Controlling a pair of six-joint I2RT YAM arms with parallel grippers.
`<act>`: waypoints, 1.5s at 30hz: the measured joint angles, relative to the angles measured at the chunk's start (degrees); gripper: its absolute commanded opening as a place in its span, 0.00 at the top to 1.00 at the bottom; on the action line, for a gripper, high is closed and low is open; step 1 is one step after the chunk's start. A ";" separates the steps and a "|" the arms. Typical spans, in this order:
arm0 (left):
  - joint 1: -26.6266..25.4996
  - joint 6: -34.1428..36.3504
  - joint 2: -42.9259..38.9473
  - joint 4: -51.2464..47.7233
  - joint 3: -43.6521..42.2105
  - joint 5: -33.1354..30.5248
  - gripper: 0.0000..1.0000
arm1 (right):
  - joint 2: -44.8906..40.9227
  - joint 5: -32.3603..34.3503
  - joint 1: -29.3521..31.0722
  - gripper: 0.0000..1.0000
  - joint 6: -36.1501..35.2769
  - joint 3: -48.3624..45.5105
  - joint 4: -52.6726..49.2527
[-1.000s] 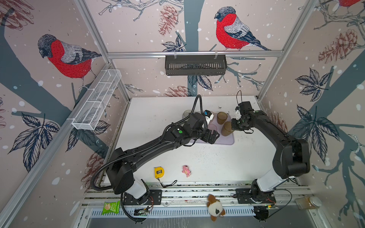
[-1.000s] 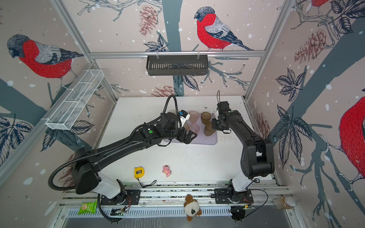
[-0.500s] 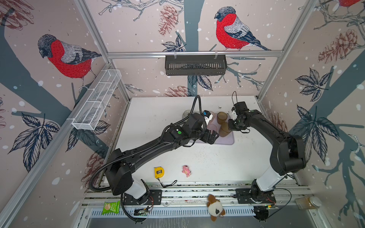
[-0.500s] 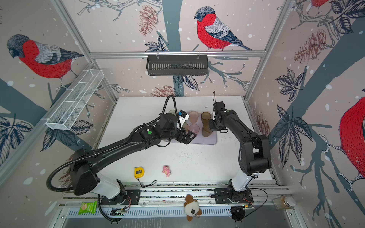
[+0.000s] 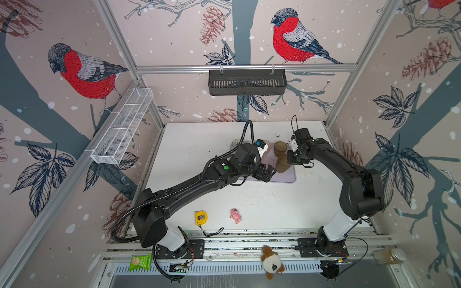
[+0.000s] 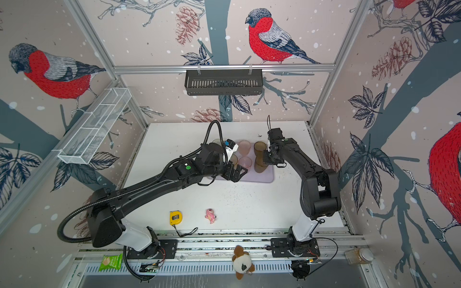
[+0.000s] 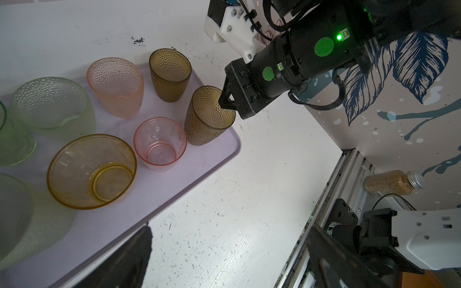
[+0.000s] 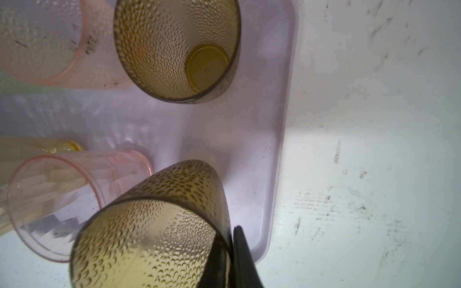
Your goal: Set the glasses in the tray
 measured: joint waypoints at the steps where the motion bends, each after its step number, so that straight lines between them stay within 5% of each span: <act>1: 0.00 0.00 -0.07 0.00 -0.04 0.00 0.03 | 0.04 0.07 0.02 0.98 0.00 0.02 0.00; 45: 0.00 -0.81 -2.16 0.85 -1.79 -1.49 0.03 | 1.57 1.03 0.72 0.96 -0.35 0.33 0.37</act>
